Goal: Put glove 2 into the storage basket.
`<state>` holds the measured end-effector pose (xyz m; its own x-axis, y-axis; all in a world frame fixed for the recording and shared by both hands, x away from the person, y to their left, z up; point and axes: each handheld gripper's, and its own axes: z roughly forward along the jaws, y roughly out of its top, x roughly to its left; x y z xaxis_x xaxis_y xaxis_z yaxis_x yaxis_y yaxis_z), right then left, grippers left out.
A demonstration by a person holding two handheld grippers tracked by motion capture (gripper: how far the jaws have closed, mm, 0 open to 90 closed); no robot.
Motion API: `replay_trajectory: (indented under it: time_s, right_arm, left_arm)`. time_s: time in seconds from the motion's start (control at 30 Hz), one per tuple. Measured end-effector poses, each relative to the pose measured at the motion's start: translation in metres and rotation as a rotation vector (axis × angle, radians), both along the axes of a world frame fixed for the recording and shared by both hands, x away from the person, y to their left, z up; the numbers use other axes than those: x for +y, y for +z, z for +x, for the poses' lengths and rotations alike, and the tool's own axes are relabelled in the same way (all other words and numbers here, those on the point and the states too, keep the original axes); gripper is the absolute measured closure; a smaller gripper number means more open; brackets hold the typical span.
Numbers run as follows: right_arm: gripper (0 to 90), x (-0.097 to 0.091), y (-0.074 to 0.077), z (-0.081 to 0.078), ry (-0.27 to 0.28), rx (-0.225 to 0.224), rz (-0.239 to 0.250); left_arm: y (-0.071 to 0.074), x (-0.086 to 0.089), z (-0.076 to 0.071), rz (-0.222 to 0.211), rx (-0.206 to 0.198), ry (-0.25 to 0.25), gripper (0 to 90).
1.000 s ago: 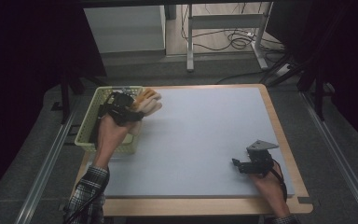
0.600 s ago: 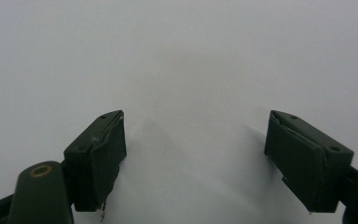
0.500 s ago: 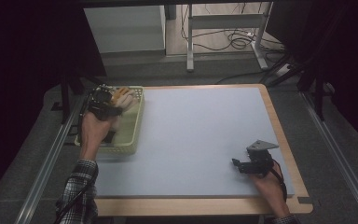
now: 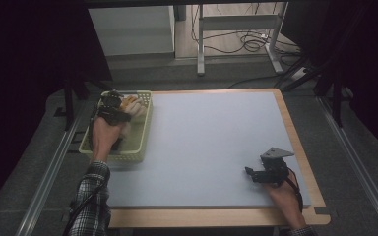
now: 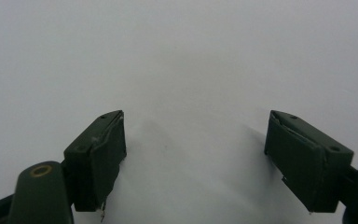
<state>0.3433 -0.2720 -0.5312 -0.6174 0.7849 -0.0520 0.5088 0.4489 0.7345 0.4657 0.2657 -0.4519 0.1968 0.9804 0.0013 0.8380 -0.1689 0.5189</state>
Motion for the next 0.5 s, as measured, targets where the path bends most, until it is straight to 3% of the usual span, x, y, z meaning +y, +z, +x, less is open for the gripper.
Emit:
replay_trajectory:
  time_s: [0.5]
  right_arm:
    - [20.0, 0.0, 0.0, 0.0, 0.0, 0.0, 0.0]
  left_arm:
    - [-0.03, -0.019, 0.02, 0.021, 0.088, -0.034, 50.0]
